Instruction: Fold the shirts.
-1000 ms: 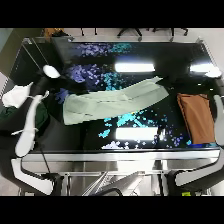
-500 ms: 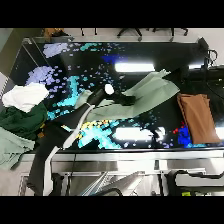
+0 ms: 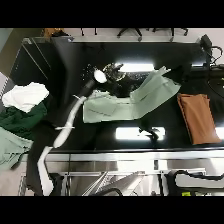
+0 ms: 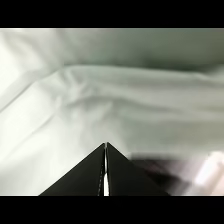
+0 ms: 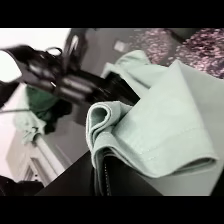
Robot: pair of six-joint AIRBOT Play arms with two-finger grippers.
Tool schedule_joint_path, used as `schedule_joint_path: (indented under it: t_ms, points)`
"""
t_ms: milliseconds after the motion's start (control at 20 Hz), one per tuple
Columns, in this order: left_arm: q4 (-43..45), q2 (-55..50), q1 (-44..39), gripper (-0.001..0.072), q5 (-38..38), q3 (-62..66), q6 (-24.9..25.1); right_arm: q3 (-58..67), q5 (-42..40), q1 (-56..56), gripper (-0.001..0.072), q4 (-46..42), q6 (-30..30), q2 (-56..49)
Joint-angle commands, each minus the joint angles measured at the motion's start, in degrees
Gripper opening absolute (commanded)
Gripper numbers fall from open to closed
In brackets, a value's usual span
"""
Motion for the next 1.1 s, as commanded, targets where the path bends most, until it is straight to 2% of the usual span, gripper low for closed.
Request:
schedule_joint_path:
  t_ms: [0,150,350,400,500,550,650,800,1050]
  points:
    - [-0.1,13.7,10.5,0.0011,-10.1,-0.9,2.6,0.0,-5.7,6.7,0.0019,2.7,0.1,-0.6]
    - [0.0,24.5,19.1,0.0012,-11.6,-0.9,2.6,0.0,-17.2,19.5,0.002,2.8,-0.3,-3.9]
    - [0.0,32.7,26.4,0.0012,-11.7,-1.0,3.7,0.0,-43.2,42.1,0.002,2.8,-1.7,-14.5]
    - [0.0,33.8,27.5,0.0012,-11.6,-1.0,4.3,0.0,-51.0,47.5,0.0048,2.8,-5.1,-18.1]
    - [0.0,34.9,28.5,0.0011,-11.7,-1.1,4.6,0.1,-66.2,56.2,0.0514,3.6,-9.7,-25.2]
    - [0.0,34.9,28.6,0.0012,-12.0,-1.1,5.0,0.1,-69.6,58.1,0.0553,3.4,-10.8,-27.0]
    - [0.0,34.9,28.6,0.0012,-12.3,-2.1,5.5,0.1,-67.5,56.5,0.0552,-0.2,-12.9,-26.3]
    - [0.0,35.0,28.7,0.0012,-12.5,-6.5,6.6,0.1,-54.6,46.7,0.0551,-1.2,-11.7,-20.3]
    - [-0.1,35.0,28.8,0.0012,-12.6,-11.8,7.1,0.1,-27.1,22.2,0.0555,-14.2,6.4,-13.6]
